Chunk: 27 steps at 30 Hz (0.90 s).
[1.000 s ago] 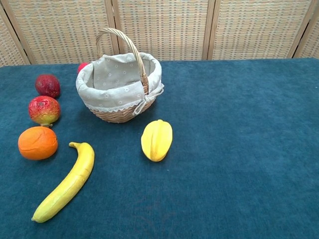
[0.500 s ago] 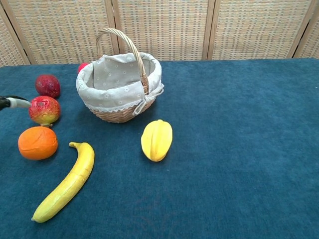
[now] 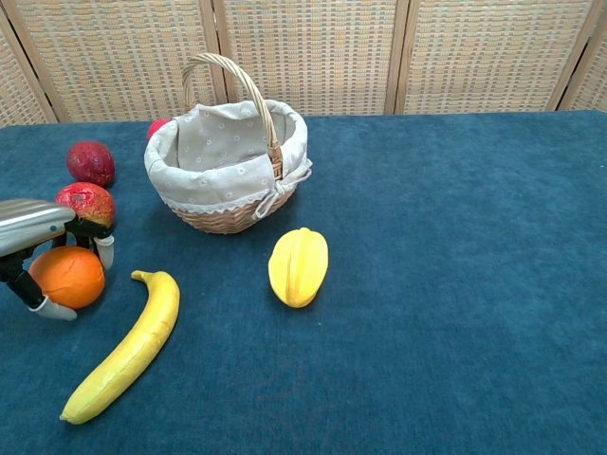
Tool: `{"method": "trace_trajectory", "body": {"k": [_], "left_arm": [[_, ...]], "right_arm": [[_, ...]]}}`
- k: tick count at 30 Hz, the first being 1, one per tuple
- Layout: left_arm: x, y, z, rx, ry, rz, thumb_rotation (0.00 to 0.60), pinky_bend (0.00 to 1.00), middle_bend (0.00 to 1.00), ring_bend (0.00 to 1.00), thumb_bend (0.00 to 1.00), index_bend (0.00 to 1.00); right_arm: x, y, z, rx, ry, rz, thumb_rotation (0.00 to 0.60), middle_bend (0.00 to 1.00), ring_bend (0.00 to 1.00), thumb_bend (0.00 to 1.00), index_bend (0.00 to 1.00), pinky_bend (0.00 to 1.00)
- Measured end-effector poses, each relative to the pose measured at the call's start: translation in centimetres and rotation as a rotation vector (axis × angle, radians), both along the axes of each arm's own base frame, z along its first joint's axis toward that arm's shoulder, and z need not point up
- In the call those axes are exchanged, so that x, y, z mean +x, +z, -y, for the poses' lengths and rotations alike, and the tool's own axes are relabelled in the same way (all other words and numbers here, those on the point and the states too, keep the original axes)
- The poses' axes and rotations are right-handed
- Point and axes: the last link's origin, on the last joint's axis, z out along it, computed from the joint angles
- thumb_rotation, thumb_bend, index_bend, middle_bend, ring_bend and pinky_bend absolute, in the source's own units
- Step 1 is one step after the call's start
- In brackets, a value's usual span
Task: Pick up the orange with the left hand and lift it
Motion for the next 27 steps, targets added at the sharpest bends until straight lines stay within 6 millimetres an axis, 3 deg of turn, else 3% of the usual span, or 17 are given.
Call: {"method": "trace_trajectory", "body": {"k": [5, 9, 12, 15, 23, 25, 27], "left_arm": [[0.5, 2.1, -0.1, 0.068, -0.026, 0.087, 0.6, 0.53, 0.59, 0.46, 0.13, 0.56], [1.2, 5.7, 0.0, 0.14, -0.059, 0.212, 0.6, 0.53, 0.59, 0.46, 0.13, 0.56], [2.6, 8.7, -0.8, 0.206, -0.103, 0.293, 0.6, 0.53, 0.59, 0.46, 0.13, 0.56], [4.7, 9.8, -2.6, 0.254, -0.154, 0.344, 0.6, 0.53, 0.59, 0.46, 0.13, 0.56], [10.2, 8.3, -7.2, 0.265, -0.167, 0.383, 0.6, 0.49, 0.54, 0.46, 0.09, 0.56], [11.2, 7.4, -7.8, 0.261, -0.166, 0.386, 0.6, 0.41, 0.46, 0.42, 0.06, 0.52], [11.9, 6.5, -8.3, 0.259, -0.166, 0.392, 0.6, 0.29, 0.33, 0.29, 0.02, 0.42]], "right_arm": [[-0.2, 0.3, 0.1, -0.016, -0.01, 0.009, 0.6, 0.0, 0.0, 0.0, 0.0, 0.0], [-0.3, 0.6, 0.1, -0.025, -0.014, 0.021, 0.6, 0.0, 0.0, 0.0, 0.0, 0.0], [-0.4, 0.7, 0.1, -0.026, -0.016, 0.027, 0.6, 0.0, 0.0, 0.0, 0.0, 0.0], [-0.4, 0.8, 0.2, -0.026, -0.017, 0.03, 0.6, 0.0, 0.0, 0.0, 0.0, 0.0], [-0.7, 1.0, 0.4, -0.035, -0.03, 0.039, 0.6, 0.0, 0.0, 0.0, 0.0, 0.0], [-0.8, 1.2, 0.4, -0.04, -0.034, 0.044, 0.6, 0.0, 0.0, 0.0, 0.0, 0.0], [-0.9, 1.4, 0.4, -0.045, -0.036, 0.048, 0.6, 0.0, 0.0, 0.0, 0.0, 0.0]]}}
